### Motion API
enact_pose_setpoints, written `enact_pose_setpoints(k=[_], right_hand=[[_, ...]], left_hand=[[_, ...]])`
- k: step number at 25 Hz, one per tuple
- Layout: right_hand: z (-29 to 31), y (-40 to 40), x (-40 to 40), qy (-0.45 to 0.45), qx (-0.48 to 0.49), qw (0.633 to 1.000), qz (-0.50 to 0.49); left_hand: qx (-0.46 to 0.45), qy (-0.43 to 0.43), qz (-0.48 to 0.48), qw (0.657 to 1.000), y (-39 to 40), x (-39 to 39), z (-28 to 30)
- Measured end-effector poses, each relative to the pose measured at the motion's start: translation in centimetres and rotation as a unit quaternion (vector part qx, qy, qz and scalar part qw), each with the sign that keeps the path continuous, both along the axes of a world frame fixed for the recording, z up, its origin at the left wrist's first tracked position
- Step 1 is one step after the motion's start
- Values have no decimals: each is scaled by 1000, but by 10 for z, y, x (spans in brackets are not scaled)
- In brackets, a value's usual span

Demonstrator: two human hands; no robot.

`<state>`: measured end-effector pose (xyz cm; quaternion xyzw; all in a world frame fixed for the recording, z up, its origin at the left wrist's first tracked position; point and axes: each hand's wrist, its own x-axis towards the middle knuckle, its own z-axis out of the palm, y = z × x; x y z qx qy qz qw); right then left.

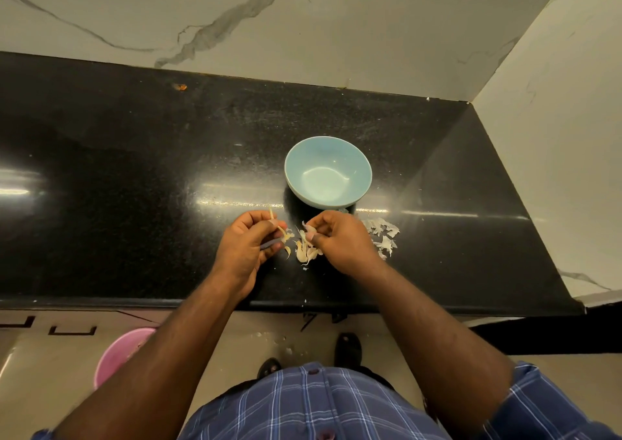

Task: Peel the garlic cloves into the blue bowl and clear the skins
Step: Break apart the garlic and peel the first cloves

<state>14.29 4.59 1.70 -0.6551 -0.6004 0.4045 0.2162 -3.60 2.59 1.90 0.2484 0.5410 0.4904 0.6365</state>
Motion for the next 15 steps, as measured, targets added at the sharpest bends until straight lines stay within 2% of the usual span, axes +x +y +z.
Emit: enact_pose_setpoints(k=[2, 6, 8, 10, 13, 15], right_hand=[[2, -6, -3, -55, 18, 998, 26], [-2, -13, 0, -30, 23, 999, 8], [-5, -14, 2, -44, 31, 998, 25], [-6, -17, 1, -62, 50, 996, 43], [-9, -22, 7, -55, 114, 992, 21], [-10, -25, 12, -45, 117, 992, 13]], left_hand=[[20, 11, -7, 1000, 6, 2, 7], [66, 37, -56, 996, 19, 18, 23], [88, 51, -89, 991, 25, 34, 27], [104, 102, -124, 982, 31, 49, 30], [138, 219, -199, 945, 46, 75, 40], [165, 276, -256, 912, 56, 93, 43]])
